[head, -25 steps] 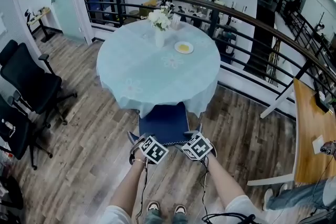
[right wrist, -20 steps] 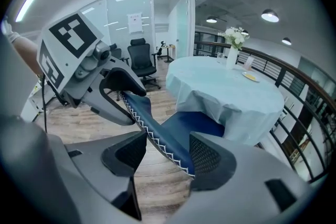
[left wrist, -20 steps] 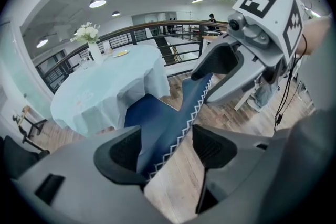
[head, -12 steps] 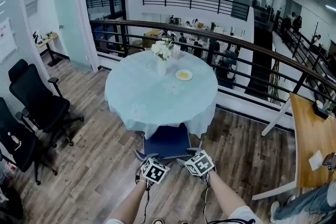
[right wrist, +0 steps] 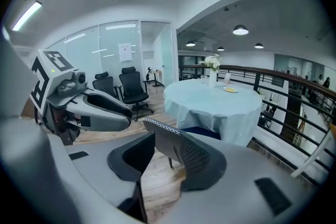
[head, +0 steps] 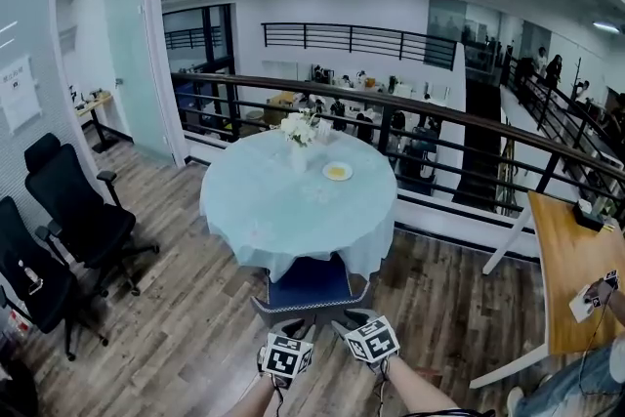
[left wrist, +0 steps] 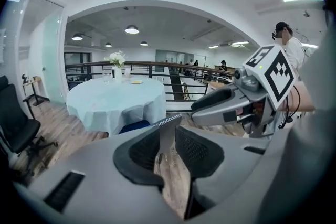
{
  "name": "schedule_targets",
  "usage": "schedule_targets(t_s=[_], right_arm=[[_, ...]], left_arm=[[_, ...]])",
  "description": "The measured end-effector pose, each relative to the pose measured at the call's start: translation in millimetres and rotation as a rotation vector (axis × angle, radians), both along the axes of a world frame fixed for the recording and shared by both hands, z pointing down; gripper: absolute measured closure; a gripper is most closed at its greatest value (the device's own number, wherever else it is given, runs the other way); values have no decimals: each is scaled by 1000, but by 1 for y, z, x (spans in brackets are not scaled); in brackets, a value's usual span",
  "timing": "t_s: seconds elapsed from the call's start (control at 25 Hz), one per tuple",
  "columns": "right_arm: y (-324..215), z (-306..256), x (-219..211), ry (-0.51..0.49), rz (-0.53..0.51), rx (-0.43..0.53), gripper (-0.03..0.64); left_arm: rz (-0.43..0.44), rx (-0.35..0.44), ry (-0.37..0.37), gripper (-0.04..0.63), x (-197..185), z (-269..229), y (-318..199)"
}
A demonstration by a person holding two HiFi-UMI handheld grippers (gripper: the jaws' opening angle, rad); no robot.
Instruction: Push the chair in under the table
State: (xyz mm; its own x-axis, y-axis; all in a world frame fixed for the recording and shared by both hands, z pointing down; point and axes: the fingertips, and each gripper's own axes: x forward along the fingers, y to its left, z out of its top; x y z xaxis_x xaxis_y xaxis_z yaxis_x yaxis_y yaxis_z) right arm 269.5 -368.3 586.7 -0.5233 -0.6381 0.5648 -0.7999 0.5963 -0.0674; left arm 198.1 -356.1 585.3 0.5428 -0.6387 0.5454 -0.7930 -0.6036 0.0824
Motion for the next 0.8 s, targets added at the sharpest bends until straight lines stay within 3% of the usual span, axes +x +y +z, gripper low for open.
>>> schedule_targets(t_s=[0.24,0.8], right_arm=[[29,-11,6,-53,94,28,557],[88,-21,9,-105,220,72,597]], left_arm=[[-53,38,64,529,3,-24,28],[-170,47,115,591,-8,-23,81]])
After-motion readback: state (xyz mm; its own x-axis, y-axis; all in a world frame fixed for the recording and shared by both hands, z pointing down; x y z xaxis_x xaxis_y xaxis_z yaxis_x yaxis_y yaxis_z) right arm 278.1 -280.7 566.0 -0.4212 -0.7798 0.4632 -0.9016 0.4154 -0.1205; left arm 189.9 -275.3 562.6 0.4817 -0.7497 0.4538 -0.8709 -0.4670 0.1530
